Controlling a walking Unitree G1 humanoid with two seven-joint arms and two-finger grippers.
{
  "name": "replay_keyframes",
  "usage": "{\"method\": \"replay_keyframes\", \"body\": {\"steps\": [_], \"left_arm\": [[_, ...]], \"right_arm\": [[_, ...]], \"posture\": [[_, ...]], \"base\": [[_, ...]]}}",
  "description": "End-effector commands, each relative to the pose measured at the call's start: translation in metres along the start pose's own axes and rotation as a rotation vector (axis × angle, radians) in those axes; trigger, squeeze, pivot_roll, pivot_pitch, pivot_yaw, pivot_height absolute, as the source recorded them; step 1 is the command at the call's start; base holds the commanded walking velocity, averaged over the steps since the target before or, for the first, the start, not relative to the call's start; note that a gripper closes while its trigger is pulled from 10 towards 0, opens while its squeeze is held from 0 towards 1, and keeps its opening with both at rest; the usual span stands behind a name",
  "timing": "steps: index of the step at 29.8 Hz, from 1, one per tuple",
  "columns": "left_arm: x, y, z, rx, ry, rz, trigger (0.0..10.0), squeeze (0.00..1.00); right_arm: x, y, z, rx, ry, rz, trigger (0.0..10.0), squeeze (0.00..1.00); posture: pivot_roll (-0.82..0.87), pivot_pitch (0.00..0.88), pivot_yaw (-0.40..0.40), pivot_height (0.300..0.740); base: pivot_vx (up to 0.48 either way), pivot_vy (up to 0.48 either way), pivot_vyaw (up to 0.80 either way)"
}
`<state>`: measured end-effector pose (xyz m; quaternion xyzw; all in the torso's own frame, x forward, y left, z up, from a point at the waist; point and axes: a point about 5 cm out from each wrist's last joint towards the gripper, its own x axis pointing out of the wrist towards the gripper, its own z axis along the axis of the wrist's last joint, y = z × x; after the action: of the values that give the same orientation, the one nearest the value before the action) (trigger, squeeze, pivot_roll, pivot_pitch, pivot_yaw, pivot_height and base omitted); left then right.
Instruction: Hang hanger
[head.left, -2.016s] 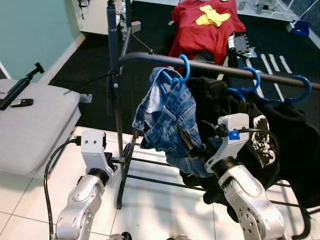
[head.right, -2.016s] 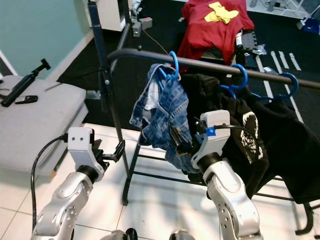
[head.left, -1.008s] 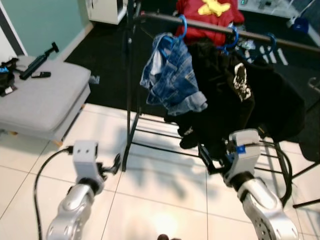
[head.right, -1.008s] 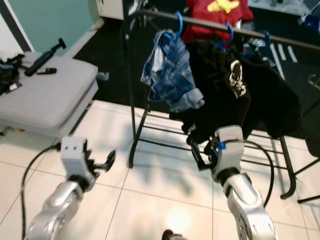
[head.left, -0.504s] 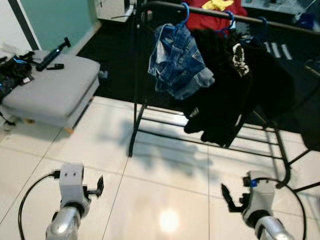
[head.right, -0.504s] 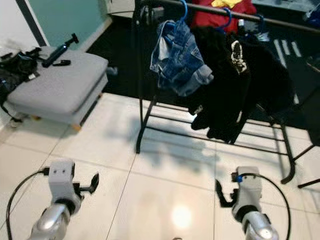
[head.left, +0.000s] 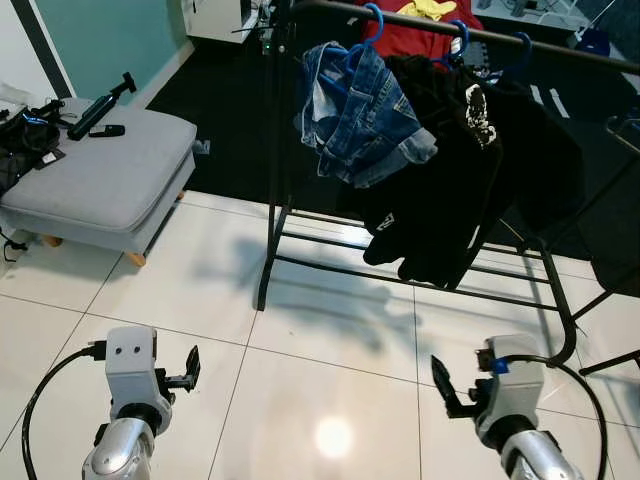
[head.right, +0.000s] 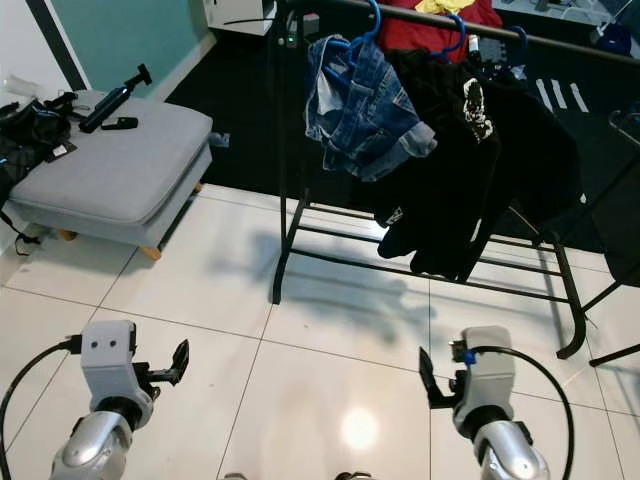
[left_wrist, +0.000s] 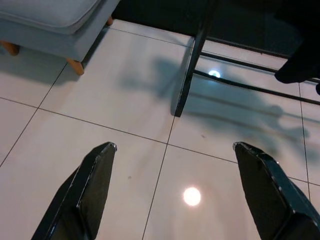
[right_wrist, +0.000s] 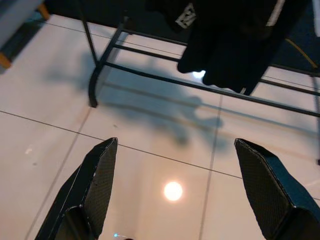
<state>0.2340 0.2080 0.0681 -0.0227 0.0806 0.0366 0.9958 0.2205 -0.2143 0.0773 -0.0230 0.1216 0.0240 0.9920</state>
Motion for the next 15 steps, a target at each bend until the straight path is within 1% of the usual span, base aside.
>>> {"method": "replay_keyframes", "body": {"steps": [1,5,15], "left_arm": [[-0.003,-0.0018,-0.0047,-0.016,0.006,0.002,10.0,0.0],[-0.0035,-0.0018,-0.0046,-0.016,0.004,0.0,10.0,0.0],[-0.0027,-0.0028,-0.005,-0.022,0.002,0.002,10.0,0.0]], "right_arm": [[-0.0019,-0.0006,0.0,-0.012,-0.009,-0.001,10.0,0.0],[-0.0015,0.0011,0.0059,0.002,-0.047,0.005,10.0,0.0],[-0.0015,0.0021,0.0047,0.01,-0.054,0.011,10.0,0.0]], "posture": [[0.03,0.188,-0.059,0.74],[0.03,0.188,-0.057,0.74],[0.03,0.182,-0.059,0.74]], "base": [[0.0,0.0,0.0],[0.0,0.0,0.0],[0.0,0.0,0.0]]}}
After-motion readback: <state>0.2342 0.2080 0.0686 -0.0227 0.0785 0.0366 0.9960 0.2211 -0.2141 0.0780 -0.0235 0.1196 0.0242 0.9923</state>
